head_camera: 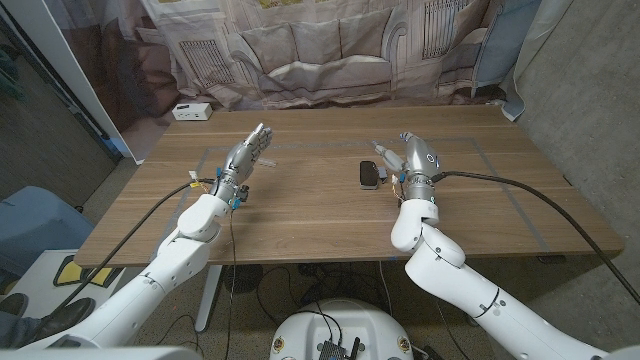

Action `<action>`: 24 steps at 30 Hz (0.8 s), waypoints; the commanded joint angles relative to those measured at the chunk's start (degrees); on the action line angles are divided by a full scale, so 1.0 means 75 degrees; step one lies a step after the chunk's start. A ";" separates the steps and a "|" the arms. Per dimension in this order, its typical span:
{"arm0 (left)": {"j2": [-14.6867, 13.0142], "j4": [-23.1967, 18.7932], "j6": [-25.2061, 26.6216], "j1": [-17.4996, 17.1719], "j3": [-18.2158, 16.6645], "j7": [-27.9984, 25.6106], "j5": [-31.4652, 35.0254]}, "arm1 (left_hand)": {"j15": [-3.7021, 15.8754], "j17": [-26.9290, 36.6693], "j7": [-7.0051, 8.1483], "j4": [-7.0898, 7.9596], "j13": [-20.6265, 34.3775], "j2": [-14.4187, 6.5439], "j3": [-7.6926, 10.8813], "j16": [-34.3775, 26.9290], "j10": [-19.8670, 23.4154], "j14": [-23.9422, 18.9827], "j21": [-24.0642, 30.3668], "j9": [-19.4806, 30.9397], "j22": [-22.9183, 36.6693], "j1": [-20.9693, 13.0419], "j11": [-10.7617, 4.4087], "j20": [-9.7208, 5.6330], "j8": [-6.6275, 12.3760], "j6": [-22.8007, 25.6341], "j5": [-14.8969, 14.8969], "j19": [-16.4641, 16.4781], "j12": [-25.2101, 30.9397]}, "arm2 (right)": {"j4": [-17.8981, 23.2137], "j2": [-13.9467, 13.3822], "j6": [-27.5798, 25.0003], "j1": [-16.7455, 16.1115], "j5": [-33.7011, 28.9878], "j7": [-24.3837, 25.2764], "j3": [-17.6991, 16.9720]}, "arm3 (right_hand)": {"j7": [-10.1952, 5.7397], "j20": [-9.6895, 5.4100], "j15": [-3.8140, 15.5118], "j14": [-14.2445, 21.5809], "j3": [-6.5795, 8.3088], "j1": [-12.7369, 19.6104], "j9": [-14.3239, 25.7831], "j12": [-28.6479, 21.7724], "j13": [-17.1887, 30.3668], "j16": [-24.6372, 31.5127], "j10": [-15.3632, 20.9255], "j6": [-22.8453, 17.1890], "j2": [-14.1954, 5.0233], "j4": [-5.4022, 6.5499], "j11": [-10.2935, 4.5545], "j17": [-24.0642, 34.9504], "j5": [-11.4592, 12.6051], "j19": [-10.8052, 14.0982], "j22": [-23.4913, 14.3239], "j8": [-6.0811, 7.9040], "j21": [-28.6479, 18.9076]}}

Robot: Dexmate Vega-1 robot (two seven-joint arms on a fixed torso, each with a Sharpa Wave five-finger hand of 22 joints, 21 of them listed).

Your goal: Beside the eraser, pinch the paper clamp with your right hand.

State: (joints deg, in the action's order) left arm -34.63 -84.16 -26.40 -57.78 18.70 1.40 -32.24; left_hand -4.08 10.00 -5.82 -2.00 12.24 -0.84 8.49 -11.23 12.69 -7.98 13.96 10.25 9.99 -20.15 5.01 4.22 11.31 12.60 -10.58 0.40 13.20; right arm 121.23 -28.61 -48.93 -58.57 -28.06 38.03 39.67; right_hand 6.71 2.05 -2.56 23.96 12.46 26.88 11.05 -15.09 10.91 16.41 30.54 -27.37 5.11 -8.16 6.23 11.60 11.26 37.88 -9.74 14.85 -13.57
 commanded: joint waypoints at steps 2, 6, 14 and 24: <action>0.0035 0.0117 -0.0158 -0.0049 -0.0022 0.0104 -0.0081 | -0.0021 0.0037 -0.0008 -0.0030 0.0012 -0.0015 0.0026 0.0015 0.0081 -0.0078 -0.0033 0.0027 0.0029 -0.0086 -0.0024 0.0095 -0.0005 0.0071 0.0006 0.0000 -0.0001 | 0.0002 0.0108 -0.1037 0.0480 -0.0292 -0.0358 0.0561 | -0.0108 0.0015 0.0031 0.0186 -0.0031 -0.0003 0.0035 -0.0045 0.0020 0.0091 0.0153 -0.0142 0.0024 0.0027 -0.0113 0.0042 0.0034 0.0144 -0.0028 0.0044 -0.0025; 0.0027 0.0125 -0.0195 -0.0088 -0.0044 0.0123 -0.0111 | -0.0023 0.0037 -0.0001 -0.0035 0.0008 -0.0018 0.0026 0.0019 0.0083 -0.0073 -0.0042 0.0028 0.0029 -0.0085 -0.0017 0.0098 -0.0015 0.0053 0.0007 0.0004 -0.0003 | -0.0038 0.0181 -0.1280 0.0600 -0.0330 -0.0384 0.0700 | -0.0154 0.0011 0.0045 0.0210 -0.0040 -0.0007 0.0033 -0.0033 0.0018 0.0094 0.0158 -0.0166 0.0028 0.0032 -0.0127 0.0043 0.0033 0.0166 -0.0029 0.0044 -0.0024; 0.0011 0.0156 -0.0247 -0.0130 -0.0077 0.0179 -0.0165 | -0.0025 0.0037 -0.0008 -0.0043 0.0002 -0.0022 0.0026 0.0024 0.0094 -0.0073 -0.0061 0.0028 0.0030 -0.0083 -0.0037 0.0102 -0.0012 0.0072 0.0008 0.0008 -0.0003 | -0.0109 0.0299 -0.1770 0.0843 -0.0439 -0.0368 0.0975 | -0.0213 0.0018 0.0044 0.0281 -0.0061 -0.0016 0.0031 -0.0031 0.0013 0.0105 0.0251 -0.0215 0.0036 0.0044 -0.0168 0.0047 0.0032 0.0231 -0.0031 0.0039 -0.0022; 0.0037 0.0246 -0.0310 -0.0082 -0.0063 0.0300 -0.0213 | -0.0019 0.0038 -0.0008 -0.0053 -0.0004 -0.0027 0.0028 0.0027 0.0087 -0.0076 -0.0078 0.0028 0.0031 -0.0083 -0.0031 0.0106 -0.0017 0.0074 0.0009 0.0014 -0.0011 | -0.0218 0.0351 -0.2793 0.1413 -0.0534 -0.0648 0.1505 | -0.0252 0.0033 0.0061 0.0295 -0.0107 -0.0059 0.0029 -0.0009 0.0009 0.0089 0.0300 -0.0223 0.0080 0.0061 -0.0227 0.0046 0.0030 0.0210 -0.0032 0.0016 0.0015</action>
State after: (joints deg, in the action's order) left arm -34.48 -83.02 -28.20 -58.51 18.30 2.82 -33.42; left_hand -4.08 9.99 -5.83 -2.00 12.25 -0.84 8.49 -11.23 13.00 -7.98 13.54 10.25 9.99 -20.15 4.70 4.43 11.31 12.59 -10.59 0.60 13.20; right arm 120.39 -26.47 -60.88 -51.99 -30.95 35.27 47.08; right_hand 5.10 2.05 -2.35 25.59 11.99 26.56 11.05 -15.09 10.92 16.96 32.28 -28.98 5.43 -7.69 4.49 11.88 11.26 39.12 -9.73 14.84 -13.55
